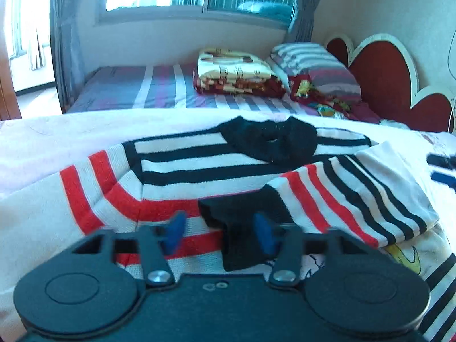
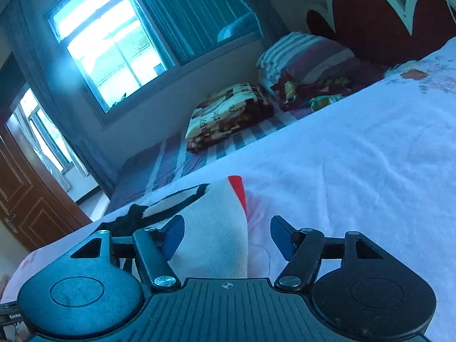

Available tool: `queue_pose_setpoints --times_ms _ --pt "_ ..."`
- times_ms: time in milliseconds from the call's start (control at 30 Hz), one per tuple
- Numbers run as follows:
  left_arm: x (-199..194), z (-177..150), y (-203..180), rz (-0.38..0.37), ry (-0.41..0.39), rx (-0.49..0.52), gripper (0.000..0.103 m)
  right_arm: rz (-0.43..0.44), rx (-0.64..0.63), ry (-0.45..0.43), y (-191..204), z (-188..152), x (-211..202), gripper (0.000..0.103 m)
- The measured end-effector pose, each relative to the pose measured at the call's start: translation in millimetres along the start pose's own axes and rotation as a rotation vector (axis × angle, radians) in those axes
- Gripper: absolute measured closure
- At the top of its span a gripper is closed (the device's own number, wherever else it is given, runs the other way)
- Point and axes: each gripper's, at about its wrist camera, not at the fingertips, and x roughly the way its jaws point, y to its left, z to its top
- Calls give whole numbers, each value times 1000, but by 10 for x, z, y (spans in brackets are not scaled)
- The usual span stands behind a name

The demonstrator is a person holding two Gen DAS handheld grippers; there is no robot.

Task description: Fold small clothes

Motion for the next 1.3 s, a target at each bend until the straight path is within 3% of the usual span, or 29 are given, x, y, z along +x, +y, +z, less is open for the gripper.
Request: queue_pose_setpoints --times_ms 33,67,167,200,267,367,500,567,633,667,733,867,967,1000,1100,1133,1167,1200,1233,1300 --pt "45 24 4 1 10 -7 66 4 2 17 -10 48 114 51" --pt "96 46 8 5 20 -17 67 -1 5 32 -24 92 229 57" --pt "216 78 15 6 37 -52 71 -1 24 73 -90 195 501 57" --pt "232 81 -4 17 33 -46 79 3 23 91 -115 213 583 57" --pt "243 91 -42 16 20 -35 97 -31 -31 141 -120 198 704 93" --pt "222 93 -128 70 -27 8 97 -85 -76 117 -134 145 675 93" --pt "307 41 -210 135 -5 73 96 -112 -127 118 -114 92 678 93" --pt "261 80 -247 171 -6 92 83 -133 -145 107 -39 121 571 93" --pt "42 119 -254 228 -90 76 55 -100 -184 54 63 141 369 93" --pt "-69 137 -283 232 -140 75 51 -60 -205 54 125 115 302 92" --pt "-157 177 -413 173 -167 45 53 -29 -267 80 287 -10 241 93" --pt "77 117 -1023 59 -113 172 55 -42 -353 129 504 -316 303 92" --pt "455 6 -1150 50 23 152 52 -82 -397 135 489 -462 357 93" --pt "453 -34 -1137 46 -19 145 50 -89 -392 142 490 -456 344 92" --pt "307 6 -1102 64 -35 115 55 -82 -359 95 459 -399 155 92" --pt "223 -12 -1092 72 -72 119 53 -78 -357 94 448 -421 109 91" --pt "244 -21 -1069 80 -46 116 53 -97 -365 123 441 -460 140 74" --pt "368 -43 -1025 68 33 96 51 -111 -378 171 428 -513 214 61" --pt "372 -62 -1001 52 6 98 49 -118 -404 185 440 -579 244 44" --pt "334 -20 -965 49 8 86 53 -128 -413 152 481 -600 168 43"
